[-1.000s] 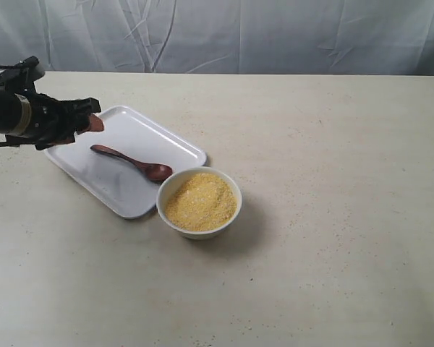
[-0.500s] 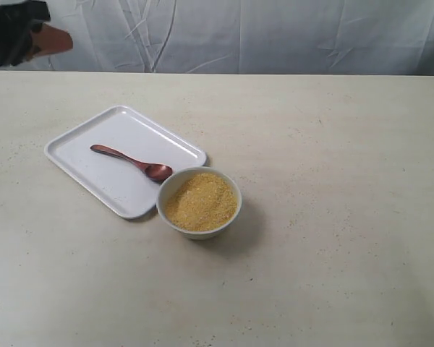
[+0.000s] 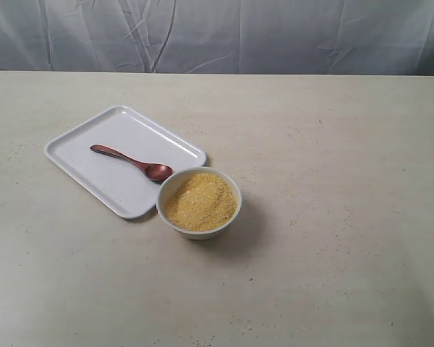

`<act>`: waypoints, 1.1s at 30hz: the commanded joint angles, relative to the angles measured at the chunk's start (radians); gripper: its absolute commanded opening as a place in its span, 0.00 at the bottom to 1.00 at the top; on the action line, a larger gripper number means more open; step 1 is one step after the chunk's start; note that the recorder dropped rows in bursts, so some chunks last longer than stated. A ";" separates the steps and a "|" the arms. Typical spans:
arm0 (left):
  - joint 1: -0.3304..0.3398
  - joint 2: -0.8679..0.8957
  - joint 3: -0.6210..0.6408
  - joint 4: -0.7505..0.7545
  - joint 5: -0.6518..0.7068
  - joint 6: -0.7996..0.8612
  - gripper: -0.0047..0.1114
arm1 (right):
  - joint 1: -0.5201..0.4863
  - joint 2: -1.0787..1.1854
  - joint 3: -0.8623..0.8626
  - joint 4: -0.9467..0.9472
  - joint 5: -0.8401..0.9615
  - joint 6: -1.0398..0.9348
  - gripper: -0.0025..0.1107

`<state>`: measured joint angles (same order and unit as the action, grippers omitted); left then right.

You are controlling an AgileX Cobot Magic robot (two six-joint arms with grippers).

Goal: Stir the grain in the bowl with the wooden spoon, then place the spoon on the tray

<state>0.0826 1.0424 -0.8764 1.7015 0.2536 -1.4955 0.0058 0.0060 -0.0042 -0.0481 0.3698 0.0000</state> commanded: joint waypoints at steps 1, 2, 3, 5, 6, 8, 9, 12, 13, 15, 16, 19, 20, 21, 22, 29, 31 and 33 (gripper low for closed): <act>0.004 0.041 0.110 -0.271 0.202 0.280 0.04 | -0.006 -0.006 0.004 -0.002 -0.011 0.000 0.01; 0.004 0.070 0.134 -0.369 0.220 0.366 0.04 | -0.006 -0.006 0.004 -0.002 -0.011 0.000 0.01; 0.004 0.091 0.148 -0.434 0.220 0.436 0.04 | -0.006 -0.006 0.004 -0.002 -0.011 0.000 0.01; 0.004 0.143 0.164 -0.633 0.207 0.534 0.04 | -0.006 -0.006 0.004 -0.002 -0.011 0.000 0.01; 0.004 0.162 0.164 -0.768 0.197 0.606 0.04 | -0.006 -0.006 0.004 -0.002 -0.011 0.000 0.01; -0.015 0.199 0.164 -1.056 0.187 0.858 0.04 | -0.006 -0.006 0.004 -0.002 -0.011 0.000 0.01; -0.029 0.216 0.164 -1.166 0.194 0.972 0.04 | -0.006 -0.006 0.004 -0.002 -0.011 0.000 0.01; -0.074 0.253 0.164 -1.472 0.233 1.326 0.04 | -0.006 -0.006 0.004 -0.002 -0.011 0.000 0.01; -0.091 0.261 0.164 -1.531 0.255 1.429 0.04 | -0.006 -0.006 0.004 -0.002 -0.011 0.000 0.01; -0.120 0.261 0.153 -1.566 0.319 1.532 0.04 | -0.006 -0.006 0.004 -0.002 -0.011 0.000 0.01; -0.132 0.259 0.141 -1.566 0.356 1.532 0.04 | -0.006 -0.006 0.004 -0.002 -0.011 0.000 0.01; -0.158 0.259 0.090 -1.595 0.479 1.530 0.04 | -0.006 -0.006 0.004 -0.002 -0.011 0.000 0.01; -0.170 0.259 0.069 -1.610 0.527 1.530 0.04 | -0.006 -0.006 0.004 -0.002 -0.011 0.000 0.01; -0.183 0.255 0.046 -1.625 0.577 1.530 0.04 | -0.006 -0.006 0.004 -0.002 -0.011 0.000 0.01; -0.191 0.252 0.025 -1.633 0.615 1.530 0.04 | -0.006 -0.006 0.004 -0.002 -0.011 0.000 0.01; -0.215 0.067 -0.002 -1.674 0.772 1.530 0.04 | -0.006 -0.006 0.004 -0.002 -0.011 0.000 0.01; -0.215 -0.042 0.021 -1.672 0.771 1.530 0.04 | -0.006 -0.006 0.004 -0.002 -0.011 0.000 0.01; -0.215 -0.158 0.041 -1.672 0.771 1.519 0.04 | -0.006 -0.006 0.004 -0.002 -0.011 0.000 0.01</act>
<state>-0.1292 1.0309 -0.8609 0.0386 1.0080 0.0332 0.0058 0.0060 -0.0042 -0.0481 0.3698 0.0000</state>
